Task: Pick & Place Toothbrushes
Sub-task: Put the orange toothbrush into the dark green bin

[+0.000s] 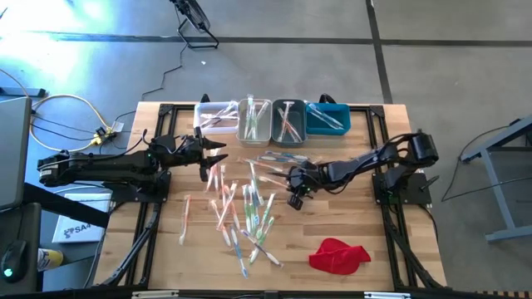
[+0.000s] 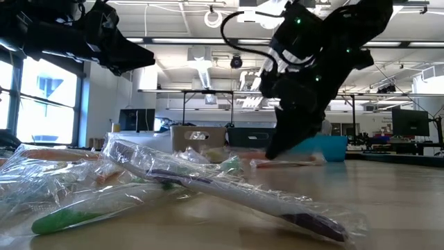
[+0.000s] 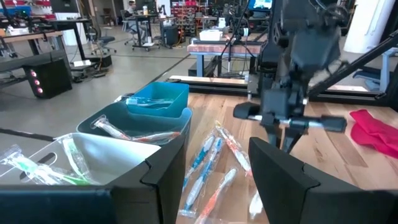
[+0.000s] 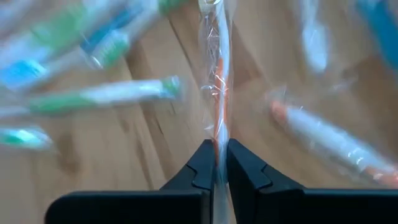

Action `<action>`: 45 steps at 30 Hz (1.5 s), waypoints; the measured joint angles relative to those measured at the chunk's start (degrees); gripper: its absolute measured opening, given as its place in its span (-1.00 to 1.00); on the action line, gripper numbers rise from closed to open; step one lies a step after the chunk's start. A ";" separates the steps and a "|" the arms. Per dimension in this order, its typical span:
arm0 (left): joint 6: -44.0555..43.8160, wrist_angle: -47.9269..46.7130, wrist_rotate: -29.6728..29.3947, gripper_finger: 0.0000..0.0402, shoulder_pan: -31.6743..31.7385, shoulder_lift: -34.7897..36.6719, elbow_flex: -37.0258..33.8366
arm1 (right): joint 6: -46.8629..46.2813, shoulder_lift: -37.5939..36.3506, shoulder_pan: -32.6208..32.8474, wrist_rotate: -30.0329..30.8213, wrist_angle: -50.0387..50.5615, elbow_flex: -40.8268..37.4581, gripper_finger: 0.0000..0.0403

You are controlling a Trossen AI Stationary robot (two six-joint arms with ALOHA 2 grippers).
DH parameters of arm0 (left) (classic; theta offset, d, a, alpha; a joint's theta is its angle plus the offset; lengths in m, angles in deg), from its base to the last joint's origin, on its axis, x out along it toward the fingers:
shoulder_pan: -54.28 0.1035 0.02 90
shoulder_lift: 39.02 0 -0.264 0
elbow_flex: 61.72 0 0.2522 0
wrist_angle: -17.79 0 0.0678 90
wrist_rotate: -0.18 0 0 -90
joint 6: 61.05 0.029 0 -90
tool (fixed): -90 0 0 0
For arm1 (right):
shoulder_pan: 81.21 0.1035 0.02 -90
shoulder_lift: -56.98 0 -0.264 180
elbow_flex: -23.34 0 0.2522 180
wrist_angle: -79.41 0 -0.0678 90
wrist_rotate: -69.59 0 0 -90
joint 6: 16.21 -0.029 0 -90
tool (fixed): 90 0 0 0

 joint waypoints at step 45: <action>0.00 -0.19 0.00 -0.15 0.00 0.00 0.00 | 15.99 -20.18 -25.37 8.54 -9.74 0.13 -0.92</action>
